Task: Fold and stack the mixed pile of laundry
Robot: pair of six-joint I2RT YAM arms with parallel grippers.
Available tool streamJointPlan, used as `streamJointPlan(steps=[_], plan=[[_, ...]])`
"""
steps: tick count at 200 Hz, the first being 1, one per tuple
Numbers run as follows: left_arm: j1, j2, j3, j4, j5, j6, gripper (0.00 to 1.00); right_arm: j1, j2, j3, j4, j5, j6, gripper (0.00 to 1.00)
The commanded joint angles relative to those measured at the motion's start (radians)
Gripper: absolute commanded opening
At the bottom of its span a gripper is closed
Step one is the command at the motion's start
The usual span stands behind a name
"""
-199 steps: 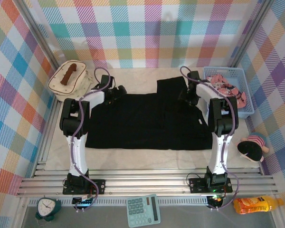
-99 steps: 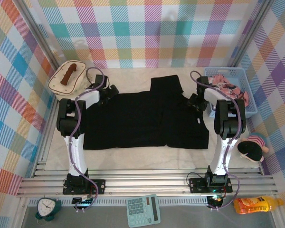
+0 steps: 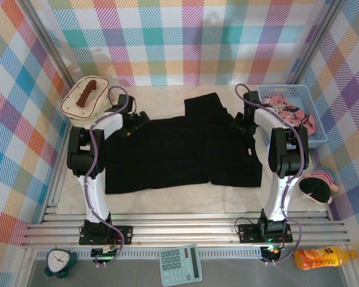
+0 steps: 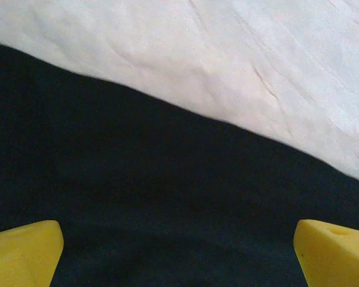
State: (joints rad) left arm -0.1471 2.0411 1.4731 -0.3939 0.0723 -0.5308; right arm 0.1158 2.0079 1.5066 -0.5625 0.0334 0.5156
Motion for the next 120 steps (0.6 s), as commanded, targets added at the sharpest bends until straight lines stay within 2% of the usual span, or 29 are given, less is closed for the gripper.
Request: streamJointPlan(steps=[1,26,52,80,120], plan=[[-0.028,-0.057,-0.002,-0.011,0.048,0.018,0.99,0.038,0.058,0.086,0.013,-0.045,0.0,0.43],[-0.028,-0.01,0.009,0.014,0.01,0.03,0.99,0.047,0.15,0.164,-0.002,-0.065,0.028,0.42],[-0.024,0.054,0.018,0.008,-0.031,0.046,1.0,0.044,0.181,0.148,-0.012,-0.03,0.043,0.43],[-0.025,0.069,-0.035,0.024,0.015,0.026,0.99,0.042,0.143,0.071,-0.034,0.007,0.041,0.46],[-0.043,-0.013,-0.184,0.066,0.074,-0.011,0.99,0.039,0.017,-0.111,-0.046,0.062,0.038,0.48]])
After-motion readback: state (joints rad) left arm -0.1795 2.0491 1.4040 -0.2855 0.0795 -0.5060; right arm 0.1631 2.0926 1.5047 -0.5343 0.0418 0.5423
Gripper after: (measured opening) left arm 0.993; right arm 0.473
